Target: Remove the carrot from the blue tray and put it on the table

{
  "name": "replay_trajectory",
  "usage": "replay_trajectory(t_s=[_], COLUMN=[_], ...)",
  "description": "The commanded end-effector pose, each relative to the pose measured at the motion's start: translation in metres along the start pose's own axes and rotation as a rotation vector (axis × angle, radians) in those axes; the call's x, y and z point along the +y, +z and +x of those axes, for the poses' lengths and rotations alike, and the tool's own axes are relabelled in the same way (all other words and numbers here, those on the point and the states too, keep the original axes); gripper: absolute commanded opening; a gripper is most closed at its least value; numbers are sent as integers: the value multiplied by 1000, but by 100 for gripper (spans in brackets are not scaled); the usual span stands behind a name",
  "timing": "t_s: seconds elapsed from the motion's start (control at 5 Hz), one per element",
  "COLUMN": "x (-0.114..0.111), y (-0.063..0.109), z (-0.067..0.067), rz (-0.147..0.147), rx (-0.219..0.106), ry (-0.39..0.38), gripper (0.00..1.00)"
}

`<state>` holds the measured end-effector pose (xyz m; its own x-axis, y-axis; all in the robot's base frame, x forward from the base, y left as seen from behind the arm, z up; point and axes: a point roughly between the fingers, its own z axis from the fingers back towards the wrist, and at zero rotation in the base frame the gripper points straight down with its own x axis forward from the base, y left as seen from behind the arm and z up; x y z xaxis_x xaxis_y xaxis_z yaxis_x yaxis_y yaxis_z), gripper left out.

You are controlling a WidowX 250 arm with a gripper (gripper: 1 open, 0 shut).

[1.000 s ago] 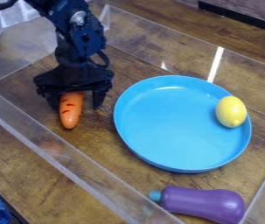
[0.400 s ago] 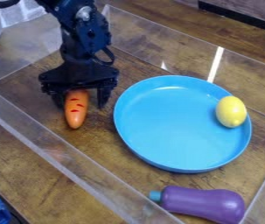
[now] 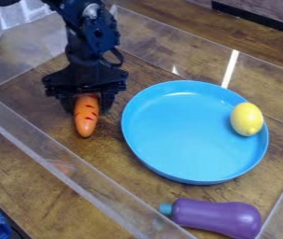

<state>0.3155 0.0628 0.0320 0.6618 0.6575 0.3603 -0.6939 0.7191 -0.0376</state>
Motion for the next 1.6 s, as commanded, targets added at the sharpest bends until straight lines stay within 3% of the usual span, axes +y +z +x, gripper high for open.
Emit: replay_trajectory(t_s=[0.0,0.8,1.2,1.4], x=[-7,-5,-4,-3], y=[12,17,44,71], z=[14,19,33,47], rz=[-32,-30,-77,-113], rx=[-60,-68,-83,-76], ry=[-1,-6,-1,4], gripper=[100,100,100,100])
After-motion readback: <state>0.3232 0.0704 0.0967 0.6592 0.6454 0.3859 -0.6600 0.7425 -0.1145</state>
